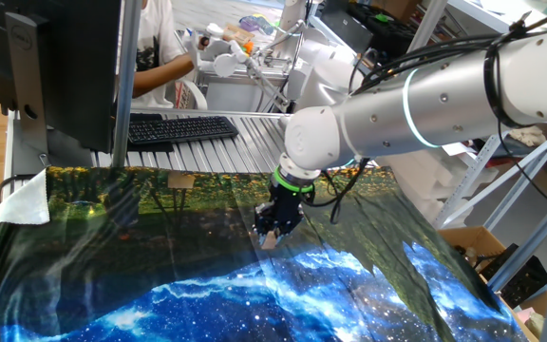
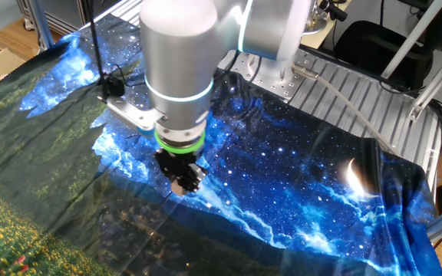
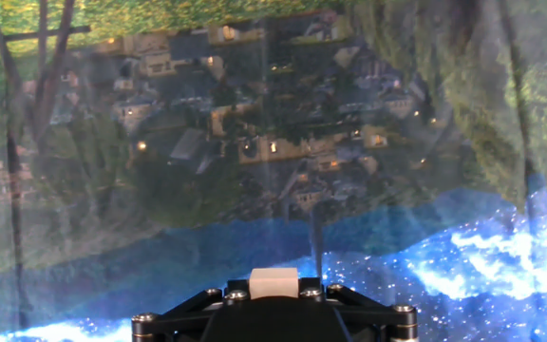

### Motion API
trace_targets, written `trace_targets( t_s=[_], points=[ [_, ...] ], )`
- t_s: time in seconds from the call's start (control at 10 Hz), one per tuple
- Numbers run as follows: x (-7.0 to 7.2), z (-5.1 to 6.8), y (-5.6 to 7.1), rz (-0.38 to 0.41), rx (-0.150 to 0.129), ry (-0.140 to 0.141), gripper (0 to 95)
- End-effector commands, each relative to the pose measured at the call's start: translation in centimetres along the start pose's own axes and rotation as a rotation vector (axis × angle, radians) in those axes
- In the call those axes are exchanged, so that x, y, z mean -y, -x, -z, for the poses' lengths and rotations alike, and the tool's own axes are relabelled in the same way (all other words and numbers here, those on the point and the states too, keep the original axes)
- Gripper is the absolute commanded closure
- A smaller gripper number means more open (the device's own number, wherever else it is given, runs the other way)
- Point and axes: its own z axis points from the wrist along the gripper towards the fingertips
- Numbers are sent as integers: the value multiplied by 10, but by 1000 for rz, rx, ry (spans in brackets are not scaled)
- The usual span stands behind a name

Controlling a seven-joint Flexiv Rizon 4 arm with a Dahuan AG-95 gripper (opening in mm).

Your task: Pick up the small block on the left and move it to the right

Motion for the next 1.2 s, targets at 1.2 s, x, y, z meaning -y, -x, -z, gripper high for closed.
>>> trace_targets(
  t_s=[1.2],
  points=[
    [-23, -34, 0, -25, 13, 30, 950]
  ],
)
